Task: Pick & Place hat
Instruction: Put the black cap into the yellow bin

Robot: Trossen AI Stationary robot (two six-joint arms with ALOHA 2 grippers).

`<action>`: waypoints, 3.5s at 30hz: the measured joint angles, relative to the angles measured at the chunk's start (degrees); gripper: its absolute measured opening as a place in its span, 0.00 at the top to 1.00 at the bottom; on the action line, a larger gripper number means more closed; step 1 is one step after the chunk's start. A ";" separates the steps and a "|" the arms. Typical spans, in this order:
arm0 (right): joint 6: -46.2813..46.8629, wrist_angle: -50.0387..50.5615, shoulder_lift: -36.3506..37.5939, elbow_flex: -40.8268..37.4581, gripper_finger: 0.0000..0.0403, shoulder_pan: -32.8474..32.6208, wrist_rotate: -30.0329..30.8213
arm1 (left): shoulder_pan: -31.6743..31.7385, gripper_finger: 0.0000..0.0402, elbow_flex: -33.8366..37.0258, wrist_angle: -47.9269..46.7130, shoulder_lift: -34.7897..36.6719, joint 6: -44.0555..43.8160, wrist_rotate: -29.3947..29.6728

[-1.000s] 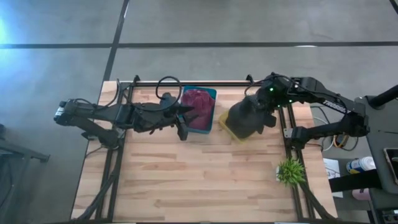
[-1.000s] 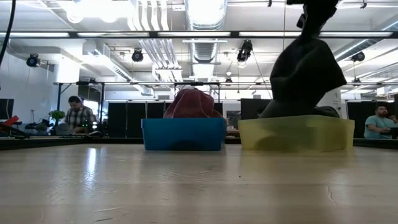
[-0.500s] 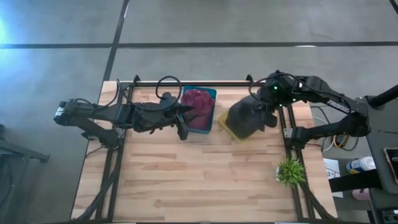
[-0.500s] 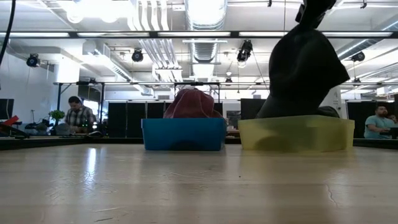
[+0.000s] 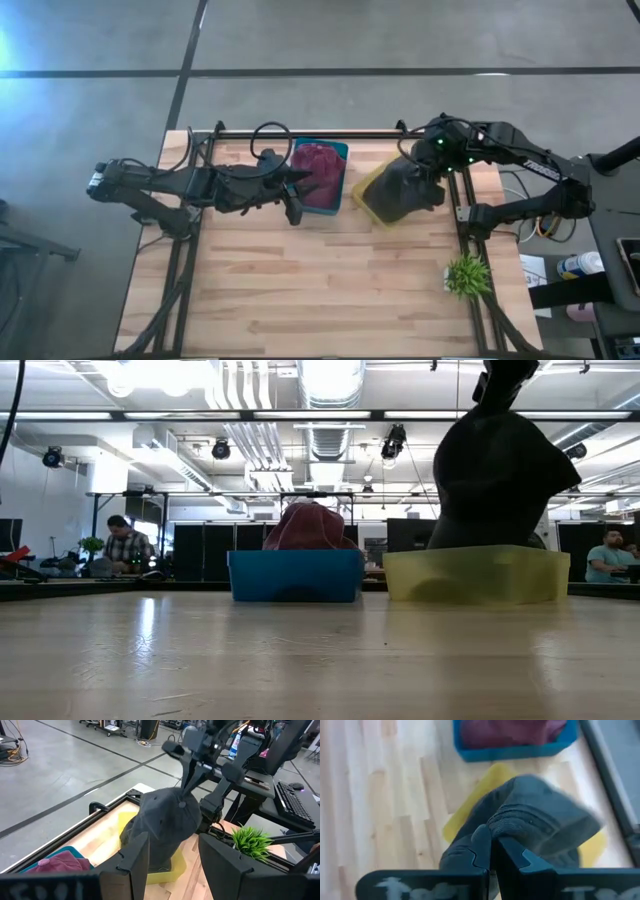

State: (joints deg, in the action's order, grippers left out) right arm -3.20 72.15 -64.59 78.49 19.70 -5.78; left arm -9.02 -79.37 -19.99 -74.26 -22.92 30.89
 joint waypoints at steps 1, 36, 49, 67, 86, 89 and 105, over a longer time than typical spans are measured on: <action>0.09 -0.12 -0.25 -0.47 0.98 0.00 -0.97 | 0.00 0.59 0.00 0.00 0.00 -0.02 0.00; 0.22 -15.21 -7.87 -14.05 0.98 12.13 -11.92 | 15.28 0.59 0.00 6.69 -13.13 15.84 -21.52; -0.45 -16.97 -7.58 -14.44 0.86 13.36 -1.69 | 15.18 0.59 -0.02 20.39 -26.31 21.32 -30.94; 4.14 -7.12 -2.25 -11.64 0.42 13.38 19.76 | 14.05 0.59 -0.02 34.92 -39.34 22.21 -34.36; 9.50 -12.77 -3.84 -18.81 0.52 12.15 9.08 | 14.83 0.59 -11.53 38.35 -54.57 32.31 -32.05; 10.58 -12.93 -2.83 -20.92 0.52 13.05 13.52 | 15.11 0.59 -14.82 35.26 -56.55 32.28 -32.02; 12.12 -25.16 -0.32 -30.60 0.52 23.17 18.22 | 15.67 0.59 -14.82 30.26 -57.47 28.41 -32.28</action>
State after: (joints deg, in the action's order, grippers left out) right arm 8.92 46.99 -64.90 47.89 42.87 12.44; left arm 6.66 -94.20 10.27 -131.73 5.50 -1.39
